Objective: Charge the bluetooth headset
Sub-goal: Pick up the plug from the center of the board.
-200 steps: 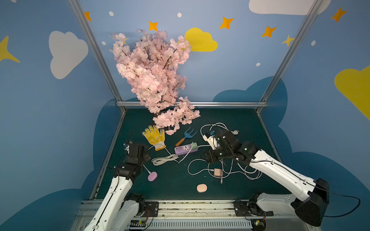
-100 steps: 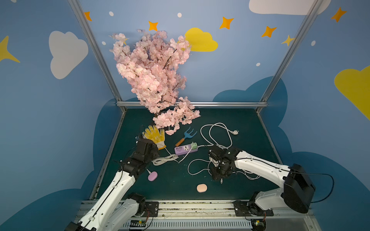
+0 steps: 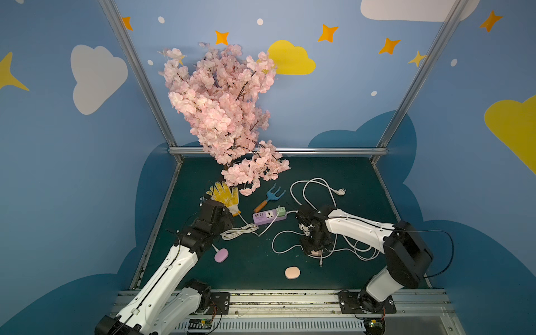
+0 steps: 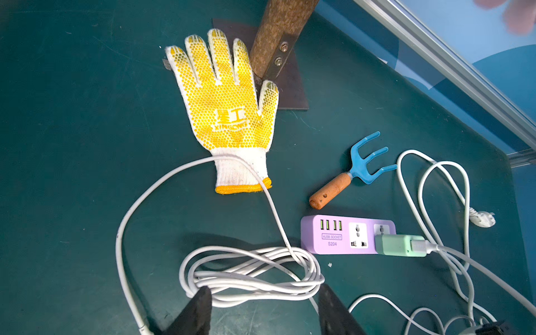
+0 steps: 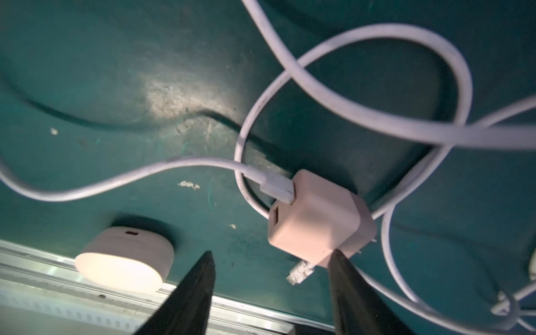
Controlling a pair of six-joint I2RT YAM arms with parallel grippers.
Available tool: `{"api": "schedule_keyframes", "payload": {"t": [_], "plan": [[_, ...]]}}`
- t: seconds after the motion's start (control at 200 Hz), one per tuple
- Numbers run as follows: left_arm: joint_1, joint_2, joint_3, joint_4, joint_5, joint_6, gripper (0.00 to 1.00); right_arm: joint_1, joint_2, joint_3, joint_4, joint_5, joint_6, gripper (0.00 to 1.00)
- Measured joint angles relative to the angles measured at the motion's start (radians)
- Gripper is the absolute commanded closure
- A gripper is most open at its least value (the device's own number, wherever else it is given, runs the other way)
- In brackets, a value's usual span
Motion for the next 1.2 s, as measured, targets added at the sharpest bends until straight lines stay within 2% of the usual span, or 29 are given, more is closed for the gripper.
{"api": "schedule_keyframes", "payload": {"t": [0.085,0.345,0.426,0.531,1.026,1.116,1.201], "plan": [[0.000,0.003,0.000,0.004,0.004,0.000,0.41,0.008,0.037,0.032,0.000,0.018,-0.040,0.53],[0.000,0.020,0.000,0.009,0.011,0.000,0.41,0.078,0.124,0.089,0.027,0.051,-0.183,0.53],[0.000,0.027,-0.002,0.010,0.014,0.000,0.41,0.089,0.140,0.089,0.047,0.050,-0.210,0.56],[0.000,0.029,-0.003,0.012,0.018,0.000,0.41,0.089,0.145,0.089,0.071,0.051,-0.229,0.59],[0.000,0.004,-0.021,0.015,0.028,-0.004,0.40,0.089,0.140,0.079,0.190,0.136,-0.251,0.57],[0.000,0.002,-0.028,0.016,0.031,-0.008,0.41,0.089,0.136,0.073,0.210,0.135,-0.264,0.66],[0.000,0.002,-0.033,0.016,0.037,-0.014,0.41,0.089,0.141,0.073,0.238,0.118,-0.270,0.85]]}}
